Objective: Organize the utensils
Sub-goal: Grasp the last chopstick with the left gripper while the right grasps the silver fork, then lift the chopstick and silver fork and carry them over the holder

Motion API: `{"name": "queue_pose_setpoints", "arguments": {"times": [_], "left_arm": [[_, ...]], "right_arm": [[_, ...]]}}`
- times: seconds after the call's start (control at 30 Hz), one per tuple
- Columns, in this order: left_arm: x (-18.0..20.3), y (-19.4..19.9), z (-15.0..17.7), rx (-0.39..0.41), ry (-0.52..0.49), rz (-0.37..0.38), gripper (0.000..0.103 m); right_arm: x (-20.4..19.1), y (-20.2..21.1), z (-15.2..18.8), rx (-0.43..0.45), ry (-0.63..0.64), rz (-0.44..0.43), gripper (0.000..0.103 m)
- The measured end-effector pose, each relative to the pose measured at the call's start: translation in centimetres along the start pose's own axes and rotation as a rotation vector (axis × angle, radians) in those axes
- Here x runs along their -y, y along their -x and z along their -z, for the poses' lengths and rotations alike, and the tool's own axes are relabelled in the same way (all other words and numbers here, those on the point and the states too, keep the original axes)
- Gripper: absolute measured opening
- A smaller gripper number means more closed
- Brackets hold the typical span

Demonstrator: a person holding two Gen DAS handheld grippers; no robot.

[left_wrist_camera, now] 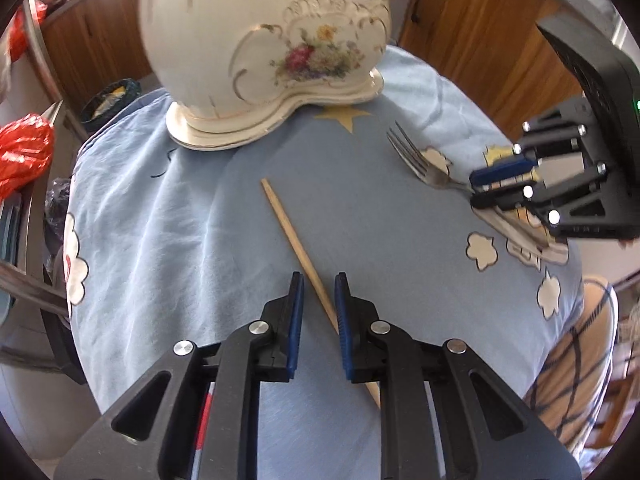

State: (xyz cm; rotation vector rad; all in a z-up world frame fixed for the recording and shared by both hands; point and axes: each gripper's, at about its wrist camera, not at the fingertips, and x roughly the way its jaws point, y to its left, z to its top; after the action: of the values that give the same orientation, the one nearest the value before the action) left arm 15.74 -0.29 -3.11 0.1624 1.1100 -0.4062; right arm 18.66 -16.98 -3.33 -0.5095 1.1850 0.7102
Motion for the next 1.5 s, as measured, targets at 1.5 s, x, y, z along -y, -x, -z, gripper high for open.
{"name": "queue_pose_setpoints", "arguments": {"times": [1.5], "left_arm": [[0.8, 9.0, -0.8, 0.483, -0.003, 0.067, 0.005]], "right_arm": [[0.9, 8.9, 5.1, 0.576, -0.163, -0.04, 0.006]]}}
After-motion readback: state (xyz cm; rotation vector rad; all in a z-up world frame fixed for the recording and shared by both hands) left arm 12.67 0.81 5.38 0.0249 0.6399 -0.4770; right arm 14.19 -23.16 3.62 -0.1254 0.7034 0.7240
